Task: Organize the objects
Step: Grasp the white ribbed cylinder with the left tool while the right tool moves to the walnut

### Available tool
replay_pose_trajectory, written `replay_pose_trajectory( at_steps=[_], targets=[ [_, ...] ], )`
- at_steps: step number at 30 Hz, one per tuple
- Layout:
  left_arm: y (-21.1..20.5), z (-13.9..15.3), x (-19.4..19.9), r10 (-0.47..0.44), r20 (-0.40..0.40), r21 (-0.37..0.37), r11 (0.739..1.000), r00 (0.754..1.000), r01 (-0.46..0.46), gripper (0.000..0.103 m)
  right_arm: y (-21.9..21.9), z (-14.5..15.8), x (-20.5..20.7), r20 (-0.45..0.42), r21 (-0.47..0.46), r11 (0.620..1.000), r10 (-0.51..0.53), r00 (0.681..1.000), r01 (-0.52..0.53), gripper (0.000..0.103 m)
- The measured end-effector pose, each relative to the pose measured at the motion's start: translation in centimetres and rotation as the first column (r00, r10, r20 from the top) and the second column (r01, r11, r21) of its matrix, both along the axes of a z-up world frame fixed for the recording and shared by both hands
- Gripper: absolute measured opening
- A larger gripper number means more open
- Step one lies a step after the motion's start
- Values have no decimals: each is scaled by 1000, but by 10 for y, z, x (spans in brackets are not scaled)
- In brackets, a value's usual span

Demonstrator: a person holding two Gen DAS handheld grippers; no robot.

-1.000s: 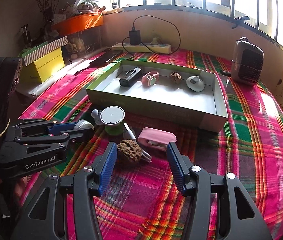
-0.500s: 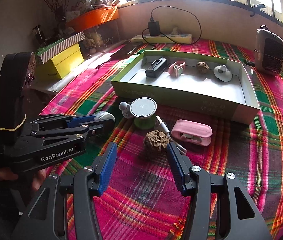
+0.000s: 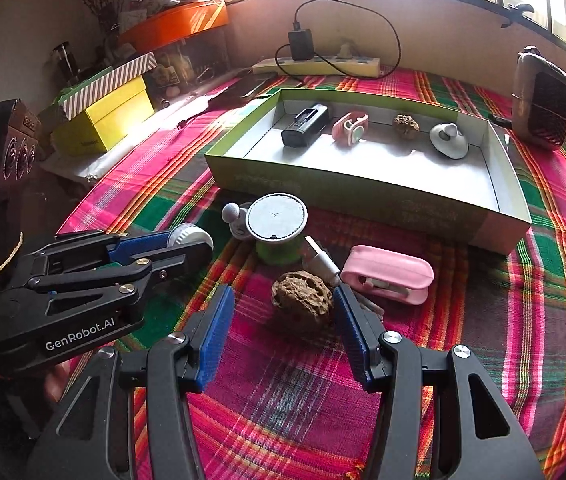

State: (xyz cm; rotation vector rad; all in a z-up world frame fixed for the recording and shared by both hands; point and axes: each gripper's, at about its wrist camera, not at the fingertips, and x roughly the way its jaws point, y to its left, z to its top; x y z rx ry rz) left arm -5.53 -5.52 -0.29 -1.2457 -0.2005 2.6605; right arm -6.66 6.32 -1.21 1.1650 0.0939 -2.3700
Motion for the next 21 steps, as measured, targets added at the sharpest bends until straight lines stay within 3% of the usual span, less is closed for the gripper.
replay_pose_trajectory(
  at_steps=[12, 18, 21],
  targets=[
    [0, 0, 0, 1, 0, 0, 1000, 1000, -1, 24, -4, -2, 0, -17, 33, 999, -1, 1000, 2, 52],
    [0, 0, 0, 1, -1, -3, 1000, 1000, -1, 24, -3, -2, -1, -20, 53, 998, -23, 1000, 24, 36],
    [0, -1, 0, 1, -1, -2, 1000, 1000, -1, 24, -2, -3, -1, -19, 56, 998, -31, 999, 32, 34]
  ],
)
